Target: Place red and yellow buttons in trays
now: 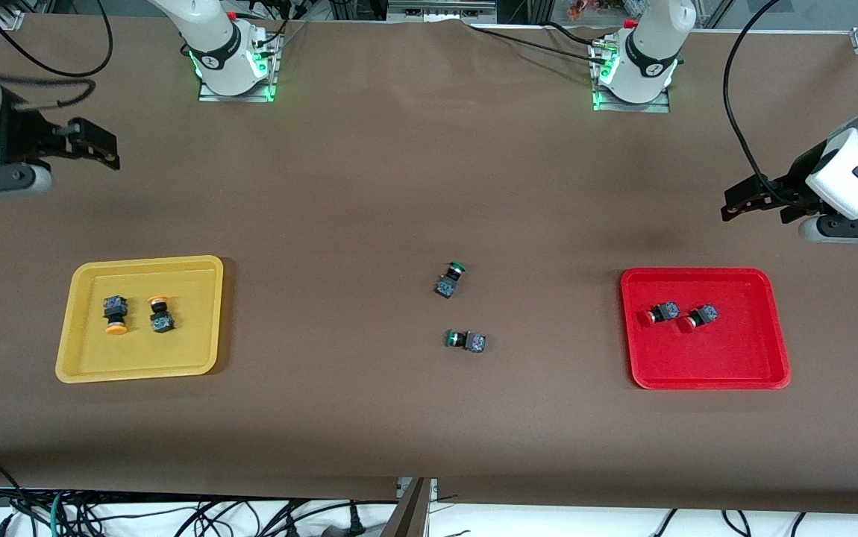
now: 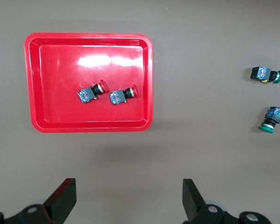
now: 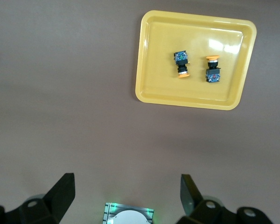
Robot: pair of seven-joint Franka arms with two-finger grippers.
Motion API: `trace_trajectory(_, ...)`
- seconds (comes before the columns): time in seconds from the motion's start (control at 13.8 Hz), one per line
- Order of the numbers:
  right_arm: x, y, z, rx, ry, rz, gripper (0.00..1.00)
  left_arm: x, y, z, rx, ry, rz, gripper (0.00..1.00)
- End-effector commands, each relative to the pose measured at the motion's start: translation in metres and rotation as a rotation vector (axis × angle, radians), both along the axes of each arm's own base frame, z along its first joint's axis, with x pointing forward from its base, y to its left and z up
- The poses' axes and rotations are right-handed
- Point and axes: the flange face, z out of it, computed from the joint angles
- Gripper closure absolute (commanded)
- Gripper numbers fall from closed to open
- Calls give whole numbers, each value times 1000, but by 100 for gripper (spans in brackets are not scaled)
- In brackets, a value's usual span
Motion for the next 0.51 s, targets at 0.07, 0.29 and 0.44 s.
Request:
trace_trajectory(0.07, -27, -22, 2, -10, 19, -41, 0, 4, -1, 6, 7, 5, 1, 0)
trace_trajectory(0.29, -28, -36, 0, -8, 27, -72, 0, 4, -1, 6, 7, 5, 1, 0)
trace_trajectory(0.44, -20, -34, -9, -12, 43, -69, 0, 4, -1, 6, 7, 5, 1, 0)
